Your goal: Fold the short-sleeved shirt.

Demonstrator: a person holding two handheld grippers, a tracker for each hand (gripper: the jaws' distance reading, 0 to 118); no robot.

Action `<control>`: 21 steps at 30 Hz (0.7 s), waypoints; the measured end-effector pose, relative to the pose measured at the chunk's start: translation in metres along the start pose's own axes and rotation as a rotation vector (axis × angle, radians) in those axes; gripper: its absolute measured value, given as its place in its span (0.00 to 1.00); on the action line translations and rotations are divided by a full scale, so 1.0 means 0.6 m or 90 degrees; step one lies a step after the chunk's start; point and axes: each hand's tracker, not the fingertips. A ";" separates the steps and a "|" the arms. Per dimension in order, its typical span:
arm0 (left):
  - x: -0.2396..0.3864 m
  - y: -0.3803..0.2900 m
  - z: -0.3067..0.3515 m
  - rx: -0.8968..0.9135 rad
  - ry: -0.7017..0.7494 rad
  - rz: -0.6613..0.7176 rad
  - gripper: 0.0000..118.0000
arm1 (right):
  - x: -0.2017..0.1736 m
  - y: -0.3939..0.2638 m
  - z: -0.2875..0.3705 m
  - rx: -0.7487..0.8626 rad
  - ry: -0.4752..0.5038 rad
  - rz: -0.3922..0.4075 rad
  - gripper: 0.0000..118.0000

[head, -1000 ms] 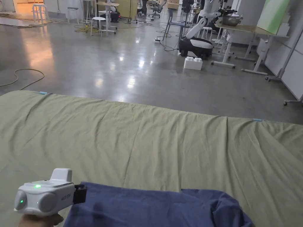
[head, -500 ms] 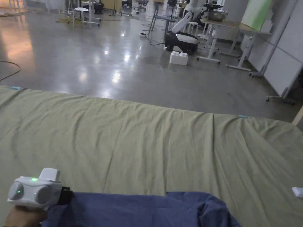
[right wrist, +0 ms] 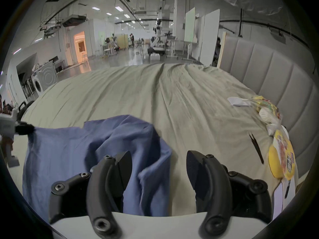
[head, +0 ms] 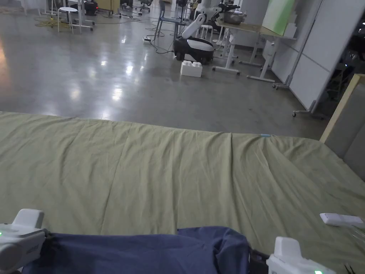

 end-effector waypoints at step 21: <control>0.046 -0.038 0.096 0.046 0.030 -0.011 0.05 | -0.012 0.030 -0.092 -0.111 0.018 0.049 0.03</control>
